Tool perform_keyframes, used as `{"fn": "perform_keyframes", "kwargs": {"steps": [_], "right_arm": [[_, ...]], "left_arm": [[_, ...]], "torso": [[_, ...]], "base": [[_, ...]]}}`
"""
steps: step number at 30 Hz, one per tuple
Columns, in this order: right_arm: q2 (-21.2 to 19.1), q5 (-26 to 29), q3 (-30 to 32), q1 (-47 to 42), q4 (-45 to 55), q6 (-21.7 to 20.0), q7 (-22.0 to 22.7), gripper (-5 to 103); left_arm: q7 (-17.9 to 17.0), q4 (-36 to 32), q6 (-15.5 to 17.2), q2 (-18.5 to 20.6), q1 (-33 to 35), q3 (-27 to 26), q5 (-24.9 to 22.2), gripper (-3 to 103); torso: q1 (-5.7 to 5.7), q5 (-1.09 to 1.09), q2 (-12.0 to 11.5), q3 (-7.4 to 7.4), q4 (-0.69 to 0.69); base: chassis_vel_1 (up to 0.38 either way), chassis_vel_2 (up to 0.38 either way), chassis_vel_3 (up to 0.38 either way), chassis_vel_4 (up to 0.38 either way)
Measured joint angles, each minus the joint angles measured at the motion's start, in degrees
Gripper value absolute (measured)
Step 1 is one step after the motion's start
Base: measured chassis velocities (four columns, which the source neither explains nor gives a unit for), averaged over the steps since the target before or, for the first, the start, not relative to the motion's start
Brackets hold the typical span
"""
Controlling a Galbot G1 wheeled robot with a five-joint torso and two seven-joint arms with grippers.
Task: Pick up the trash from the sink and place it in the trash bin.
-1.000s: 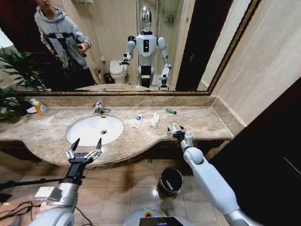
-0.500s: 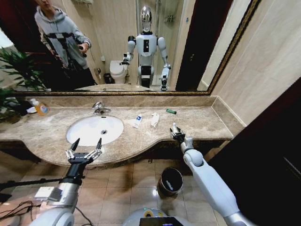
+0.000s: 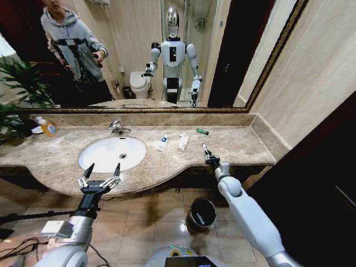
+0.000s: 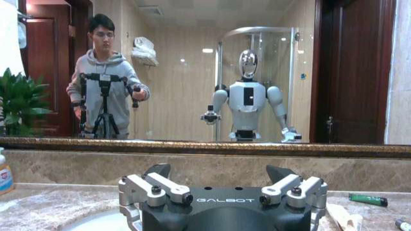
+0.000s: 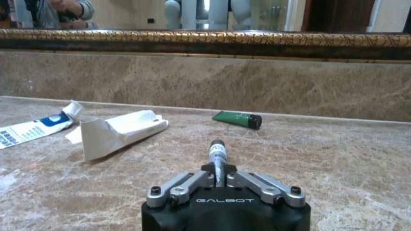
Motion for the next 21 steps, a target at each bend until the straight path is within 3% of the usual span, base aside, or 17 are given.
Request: {"fn": "perform_keyframes", "kwargs": {"steps": [4, 14, 21], "right_arm": [[-0.16, 0.35, 0.06, -0.17, 0.39, 0.09, 0.0, 1], [-0.44, 0.78, 0.26, -0.74, 1.67, 1.18, 0.22, 0], [-0.34, 0.37, -0.17, -0.78, 1.14, 1.21, 0.13, 27]], "left_arm": [[0.0, 0.0, 0.0, 0.0, 0.0, 0.0, 0.0, 100], [0.0, 0.0, 0.0, 0.0, 0.0, 0.0, 0.0, 100], [0.0, 0.0, 0.0, 0.0, 0.0, 0.0, 0.0, 100]], "torso": [[0.0, 0.01, 0.0, 0.0, 0.0], [0.0, 0.0, 0.0, 0.0, 0.0], [0.0, 0.0, 0.0, 0.0, 0.0]], "base": [[0.0, 0.0, 0.0, 0.0], [0.0, 0.0, 0.0, 0.0], [0.0, 0.0, 0.0, 0.0]]}}
